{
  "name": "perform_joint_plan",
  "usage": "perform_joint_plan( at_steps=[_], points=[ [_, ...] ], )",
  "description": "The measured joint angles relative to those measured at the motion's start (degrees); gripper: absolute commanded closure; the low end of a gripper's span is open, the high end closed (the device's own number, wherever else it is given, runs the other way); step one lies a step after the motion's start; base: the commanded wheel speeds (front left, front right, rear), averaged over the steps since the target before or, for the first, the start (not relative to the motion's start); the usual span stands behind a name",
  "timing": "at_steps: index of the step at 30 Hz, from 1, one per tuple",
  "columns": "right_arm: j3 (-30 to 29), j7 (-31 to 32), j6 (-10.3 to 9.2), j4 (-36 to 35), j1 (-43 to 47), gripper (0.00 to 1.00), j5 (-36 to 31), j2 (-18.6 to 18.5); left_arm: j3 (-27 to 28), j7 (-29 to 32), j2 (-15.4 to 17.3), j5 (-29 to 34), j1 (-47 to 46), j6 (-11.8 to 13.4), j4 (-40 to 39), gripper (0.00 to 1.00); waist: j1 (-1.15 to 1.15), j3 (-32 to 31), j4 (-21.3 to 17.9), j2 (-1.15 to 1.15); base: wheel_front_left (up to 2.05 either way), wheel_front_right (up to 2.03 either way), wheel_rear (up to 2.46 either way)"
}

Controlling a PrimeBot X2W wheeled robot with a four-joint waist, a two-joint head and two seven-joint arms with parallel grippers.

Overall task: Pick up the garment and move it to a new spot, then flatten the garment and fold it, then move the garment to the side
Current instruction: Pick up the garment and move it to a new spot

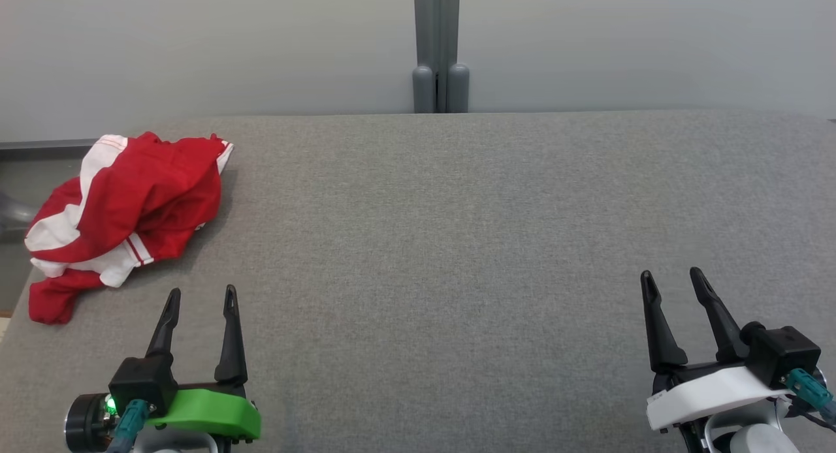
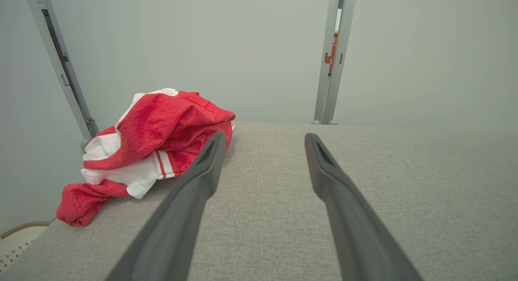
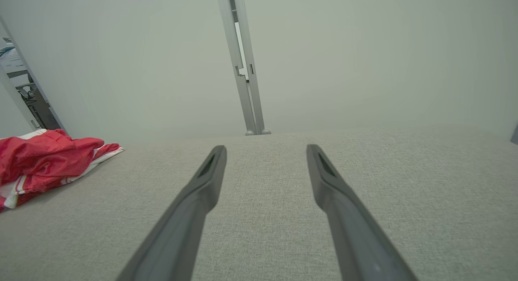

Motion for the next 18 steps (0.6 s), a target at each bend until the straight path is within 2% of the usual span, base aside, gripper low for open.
perform_joint_plan(
  at_steps=[9, 18],
  points=[
    [1.1, 0.0, 0.0, 0.0, 0.3, 0.0, 0.1, 0.4, 2.1, 0.0, 0.1, 0.6, -0.2, 0.3, -0.2, 0.0, 0.0, 0.1, 4.9, 0.0, 0.0, 0.0, 0.0],
    [1.1, 0.0, 0.0, 0.1, 0.7, 0.0, 0.2, 0.5, 3.3, 0.0, 0.1, 1.2, -0.1, 0.5, -0.2, 0.0, 0.0, 0.5, 11.8, 0.0, 0.0, 0.0, 0.0]
  ],
)
